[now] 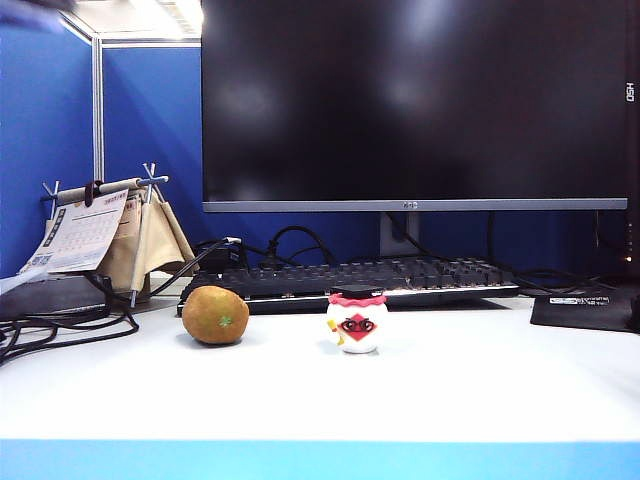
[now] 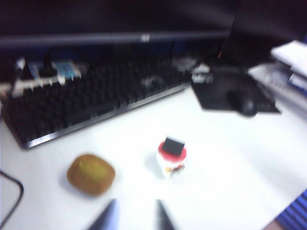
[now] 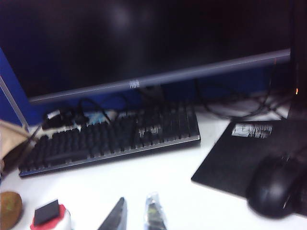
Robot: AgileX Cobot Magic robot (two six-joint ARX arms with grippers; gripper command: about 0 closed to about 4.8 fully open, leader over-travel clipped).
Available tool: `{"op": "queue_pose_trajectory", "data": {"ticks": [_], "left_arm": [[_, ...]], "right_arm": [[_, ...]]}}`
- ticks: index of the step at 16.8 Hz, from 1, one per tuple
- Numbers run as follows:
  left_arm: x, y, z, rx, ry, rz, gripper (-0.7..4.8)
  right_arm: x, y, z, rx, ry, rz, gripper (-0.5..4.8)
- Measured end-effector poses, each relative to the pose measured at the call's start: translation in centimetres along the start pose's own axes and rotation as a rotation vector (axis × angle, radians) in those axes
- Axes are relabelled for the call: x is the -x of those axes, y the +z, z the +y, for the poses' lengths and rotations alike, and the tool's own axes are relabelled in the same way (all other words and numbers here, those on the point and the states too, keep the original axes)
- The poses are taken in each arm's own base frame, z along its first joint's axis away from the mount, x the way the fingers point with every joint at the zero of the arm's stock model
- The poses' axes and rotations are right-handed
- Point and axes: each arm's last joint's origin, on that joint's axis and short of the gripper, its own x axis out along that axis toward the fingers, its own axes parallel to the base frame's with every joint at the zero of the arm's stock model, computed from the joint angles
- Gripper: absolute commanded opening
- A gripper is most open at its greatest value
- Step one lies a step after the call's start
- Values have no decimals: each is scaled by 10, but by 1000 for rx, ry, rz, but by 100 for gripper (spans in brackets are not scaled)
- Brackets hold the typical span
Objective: Place the kiwi on top of the doll with a flat head.
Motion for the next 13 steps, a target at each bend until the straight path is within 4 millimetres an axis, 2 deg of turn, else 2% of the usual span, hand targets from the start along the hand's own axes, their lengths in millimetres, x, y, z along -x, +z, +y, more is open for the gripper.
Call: {"op": "queue_pose_trajectory", "data": {"ticks": [5, 6, 9, 10, 11, 12, 13], "left_arm": [[-9, -4, 1, 5, -11, 64, 185], [-9, -4, 1, 4, -11, 62, 185], [-11, -4, 1, 5, -8, 69, 192], [-14, -4, 2, 7, 9, 90, 241], [-21, -1, 3, 10, 49, 133, 415], [-40, 3, 7, 13, 107, 197, 471], [-58, 2, 9, 34, 122, 266, 479]], "right_arm": [[6, 24, 7, 11, 8, -41, 76], [4, 32, 9, 48, 6, -32, 121], [-11, 48, 12, 135, -5, 42, 208], [-18, 52, 13, 147, 0, 73, 222], [-24, 54, 14, 149, 1, 104, 222], [-37, 60, 16, 144, 32, 147, 222], [-45, 62, 17, 142, 67, 166, 224]]}}
